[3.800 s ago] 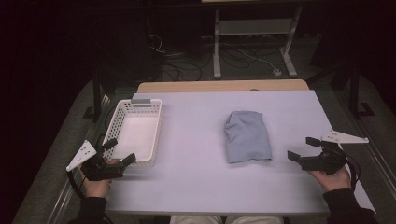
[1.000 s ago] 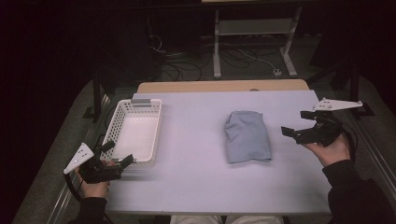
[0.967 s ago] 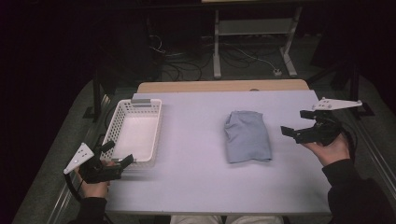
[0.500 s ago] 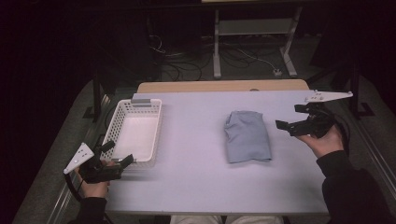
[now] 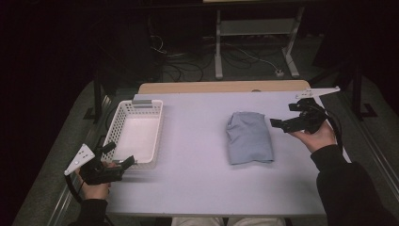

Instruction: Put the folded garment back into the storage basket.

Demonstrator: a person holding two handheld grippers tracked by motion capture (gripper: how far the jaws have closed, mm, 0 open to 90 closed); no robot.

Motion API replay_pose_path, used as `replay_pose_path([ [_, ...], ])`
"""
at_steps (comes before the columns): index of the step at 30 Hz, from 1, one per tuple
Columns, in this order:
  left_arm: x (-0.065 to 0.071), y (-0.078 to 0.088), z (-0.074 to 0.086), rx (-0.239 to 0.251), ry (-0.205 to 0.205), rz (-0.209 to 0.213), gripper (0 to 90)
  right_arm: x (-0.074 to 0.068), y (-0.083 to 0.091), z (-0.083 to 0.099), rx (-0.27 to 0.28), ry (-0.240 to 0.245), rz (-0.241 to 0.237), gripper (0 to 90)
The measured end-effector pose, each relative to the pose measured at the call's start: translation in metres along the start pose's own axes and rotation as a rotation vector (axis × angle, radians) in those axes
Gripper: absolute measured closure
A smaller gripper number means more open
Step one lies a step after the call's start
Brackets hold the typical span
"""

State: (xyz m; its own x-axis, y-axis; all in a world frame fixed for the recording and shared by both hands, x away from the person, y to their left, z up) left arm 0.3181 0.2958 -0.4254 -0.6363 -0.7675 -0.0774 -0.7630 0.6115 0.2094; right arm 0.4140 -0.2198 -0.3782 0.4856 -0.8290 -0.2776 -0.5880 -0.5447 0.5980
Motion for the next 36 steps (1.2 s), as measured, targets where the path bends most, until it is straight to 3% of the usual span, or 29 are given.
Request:
replay_pose_path([
  [25,0.001,-0.001,0.000,-0.001,-0.002,0.008,0.0,0.025,-0.035,0.011,-0.081,-0.098,-0.002,0.0],
  [36,0.001,-0.001,0.000,-0.001,0.000,0.007,0.0,0.036,-0.054,0.027,-0.115,-0.166,-0.024,0.0],
])
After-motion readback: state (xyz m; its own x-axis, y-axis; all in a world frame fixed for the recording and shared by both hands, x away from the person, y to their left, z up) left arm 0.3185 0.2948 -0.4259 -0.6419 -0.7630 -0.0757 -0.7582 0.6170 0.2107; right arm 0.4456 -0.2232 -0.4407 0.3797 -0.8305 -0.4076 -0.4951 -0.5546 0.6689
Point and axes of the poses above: each handheld gripper's, and its own axes: y roughly backward along the jaws, z roughly out of its underside, x roughly to its right, the point moved 8 cm from there along -y, roughly forward along the jaws, and after that the axes turned 13 degrees about -y, right-handed, at the moved point
